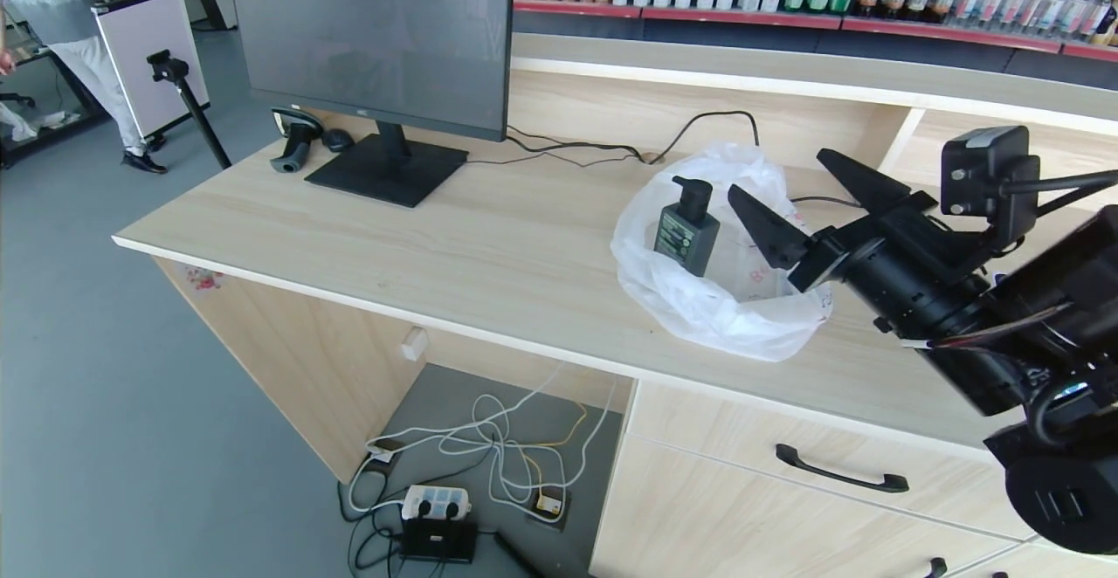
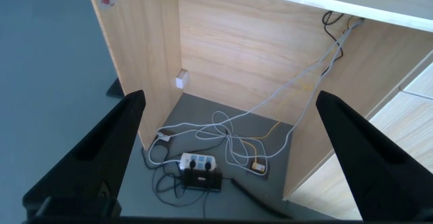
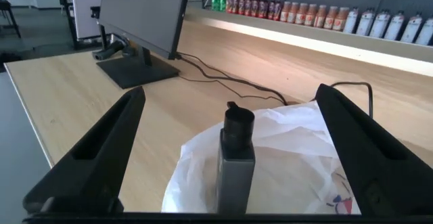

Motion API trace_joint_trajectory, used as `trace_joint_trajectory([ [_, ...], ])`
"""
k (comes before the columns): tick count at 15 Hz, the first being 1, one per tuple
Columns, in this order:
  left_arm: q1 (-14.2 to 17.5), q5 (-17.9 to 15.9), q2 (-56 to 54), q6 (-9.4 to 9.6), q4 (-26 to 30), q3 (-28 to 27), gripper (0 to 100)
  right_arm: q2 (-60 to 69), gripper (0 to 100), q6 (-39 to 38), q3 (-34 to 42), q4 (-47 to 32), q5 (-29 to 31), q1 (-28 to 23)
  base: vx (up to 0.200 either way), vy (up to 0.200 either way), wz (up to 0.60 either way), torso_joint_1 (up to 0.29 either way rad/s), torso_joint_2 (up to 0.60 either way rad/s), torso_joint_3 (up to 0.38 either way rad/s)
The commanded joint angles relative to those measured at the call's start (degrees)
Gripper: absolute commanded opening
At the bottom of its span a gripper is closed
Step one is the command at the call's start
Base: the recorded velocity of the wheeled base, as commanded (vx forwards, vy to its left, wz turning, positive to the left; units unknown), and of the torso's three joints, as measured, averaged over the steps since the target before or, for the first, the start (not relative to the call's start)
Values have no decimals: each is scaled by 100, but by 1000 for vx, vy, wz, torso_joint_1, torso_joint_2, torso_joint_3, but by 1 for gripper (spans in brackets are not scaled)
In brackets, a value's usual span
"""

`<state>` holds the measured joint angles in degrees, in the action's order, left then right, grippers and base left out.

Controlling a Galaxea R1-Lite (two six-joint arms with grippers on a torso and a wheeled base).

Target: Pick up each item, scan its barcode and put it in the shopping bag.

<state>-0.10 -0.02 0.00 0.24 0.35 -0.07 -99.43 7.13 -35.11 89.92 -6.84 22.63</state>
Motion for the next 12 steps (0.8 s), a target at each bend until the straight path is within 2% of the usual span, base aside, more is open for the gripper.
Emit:
trace_joint_trajectory([
  [1,1,2,0,2,0,-1,100,591,100,-19,470,8,-2,23,0,0,0,0,0,0],
  [6,10,2,0,-16,0,-1,100,1171,100,8,927,8,-2,-39,0,0,0,0,0,0],
  [8,1,2,0,-7,9,-1,100,1215,100,16,953,8,-2,-399,0,0,0,0,0,0],
  [12,1,2,0,-16,9,-1,100,1189,100,16,944,8,-2,-522,-200,0,0,12,4,-1],
])
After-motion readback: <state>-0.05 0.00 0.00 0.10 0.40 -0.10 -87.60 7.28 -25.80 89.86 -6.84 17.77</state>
